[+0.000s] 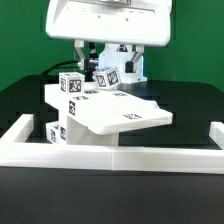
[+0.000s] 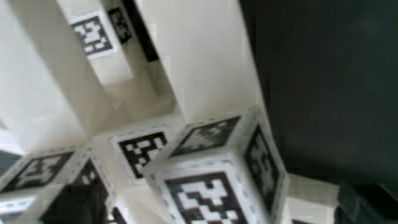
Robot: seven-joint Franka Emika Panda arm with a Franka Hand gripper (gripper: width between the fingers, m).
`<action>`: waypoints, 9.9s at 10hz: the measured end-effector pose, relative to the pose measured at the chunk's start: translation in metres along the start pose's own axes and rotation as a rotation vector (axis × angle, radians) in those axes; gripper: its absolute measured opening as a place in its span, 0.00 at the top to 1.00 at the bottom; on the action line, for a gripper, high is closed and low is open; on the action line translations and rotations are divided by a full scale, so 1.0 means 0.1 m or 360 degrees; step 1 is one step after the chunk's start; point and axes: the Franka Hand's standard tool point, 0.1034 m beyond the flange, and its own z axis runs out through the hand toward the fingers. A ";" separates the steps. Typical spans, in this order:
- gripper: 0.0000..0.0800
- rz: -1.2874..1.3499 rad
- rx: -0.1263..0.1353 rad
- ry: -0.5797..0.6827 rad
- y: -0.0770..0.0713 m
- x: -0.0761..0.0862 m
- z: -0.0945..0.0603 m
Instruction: Assemble chair
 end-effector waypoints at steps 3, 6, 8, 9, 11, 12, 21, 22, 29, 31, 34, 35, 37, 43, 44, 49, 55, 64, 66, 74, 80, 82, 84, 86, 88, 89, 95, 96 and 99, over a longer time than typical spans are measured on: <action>0.52 0.0000 -0.0004 0.0000 0.00 0.00 0.01; 0.90 0.0001 -0.0021 0.0034 0.03 0.05 -0.04; 0.97 0.0001 -0.0033 0.0053 0.05 0.08 -0.06; 0.98 0.0001 -0.0033 0.0053 0.05 0.08 -0.06; 0.98 0.0001 -0.0033 0.0053 0.05 0.08 -0.06; 0.98 0.0001 -0.0033 0.0053 0.05 0.08 -0.06; 0.28 0.0105 0.0182 -0.0160 0.02 -0.04 -0.15; 0.28 0.0131 0.0222 -0.0205 0.04 -0.06 -0.16; 0.19 0.0150 0.0246 -0.0256 0.17 0.01 -0.09; 0.19 0.0157 0.0231 -0.0259 0.20 0.08 -0.05; 0.19 0.0161 0.0215 -0.0259 0.17 0.11 0.01; 0.19 0.0162 0.0210 -0.0255 0.16 0.10 0.03; 0.19 0.0163 0.0211 -0.0259 0.15 0.09 0.05; 0.63 0.0166 0.0201 -0.0247 0.17 0.09 0.06; 0.63 0.0166 0.0200 -0.0246 0.17 0.09 0.06; 0.64 0.0246 0.0186 -0.0242 0.19 0.10 0.06; 0.64 0.0879 0.0138 -0.0275 0.18 0.11 0.05; 0.21 0.1057 0.0114 -0.0265 0.17 0.14 0.06; 0.19 0.0757 0.0131 -0.0236 0.19 0.15 0.06; 0.19 -0.0257 0.0159 -0.0172 0.23 0.09 0.09; 0.22 -0.0719 0.0138 -0.0160 0.24 0.10 0.10; 0.45 -0.0707 0.0138 -0.0162 0.26 0.09 0.10; 0.65 -0.0704 0.0136 -0.0161 0.27 0.09 0.10; 0.64 -0.0701 0.0135 -0.0161 0.28 0.09 0.10; 0.64 -0.0693 0.0135 -0.0161 0.28 0.09 0.10; 0.64 -0.0654 0.0132 -0.0163 0.28 0.09 0.10; 0.64 0.0040 0.0094 -0.0186 0.28 0.09 0.10; 0.64 0.0160 0.0087 -0.0190 0.28 0.09 0.10; 0.64 0.0203 0.0085 -0.0192 0.28 0.08 0.10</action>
Offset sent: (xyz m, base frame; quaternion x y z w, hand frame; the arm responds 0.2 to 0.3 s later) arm 0.0000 0.0000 0.0000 0.0000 0.0000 0.0000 1.0000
